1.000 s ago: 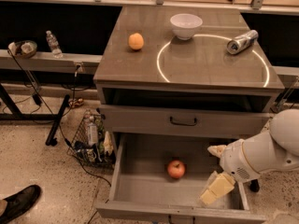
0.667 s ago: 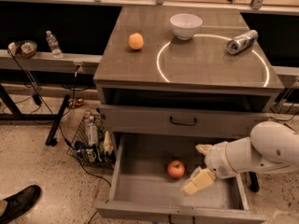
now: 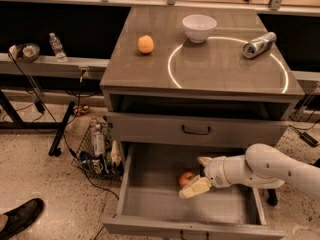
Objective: Pick apple from middle drawer and place on counter
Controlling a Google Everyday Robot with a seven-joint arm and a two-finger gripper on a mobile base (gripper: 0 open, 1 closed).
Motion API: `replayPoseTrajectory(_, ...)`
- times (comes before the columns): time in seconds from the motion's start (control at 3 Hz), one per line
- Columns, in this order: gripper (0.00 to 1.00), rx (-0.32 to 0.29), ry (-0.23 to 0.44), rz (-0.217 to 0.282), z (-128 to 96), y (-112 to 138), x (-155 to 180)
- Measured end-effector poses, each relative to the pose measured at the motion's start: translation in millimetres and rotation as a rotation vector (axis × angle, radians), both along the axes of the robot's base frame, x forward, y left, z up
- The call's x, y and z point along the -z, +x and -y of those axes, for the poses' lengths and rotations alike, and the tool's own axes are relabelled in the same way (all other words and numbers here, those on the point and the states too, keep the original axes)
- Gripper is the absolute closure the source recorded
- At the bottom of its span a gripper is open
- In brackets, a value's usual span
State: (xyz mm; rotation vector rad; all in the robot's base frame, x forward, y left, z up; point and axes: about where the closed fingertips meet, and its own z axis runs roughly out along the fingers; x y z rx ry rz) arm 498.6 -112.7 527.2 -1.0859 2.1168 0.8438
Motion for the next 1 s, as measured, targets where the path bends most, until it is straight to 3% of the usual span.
replayPoseTrajectory(0.33,0.00,0.002,-0.002,0.013,1,1,1)
replayPoseTrajectory(1.0,0.00,0.031,-0.013,0.171,27,28,58)
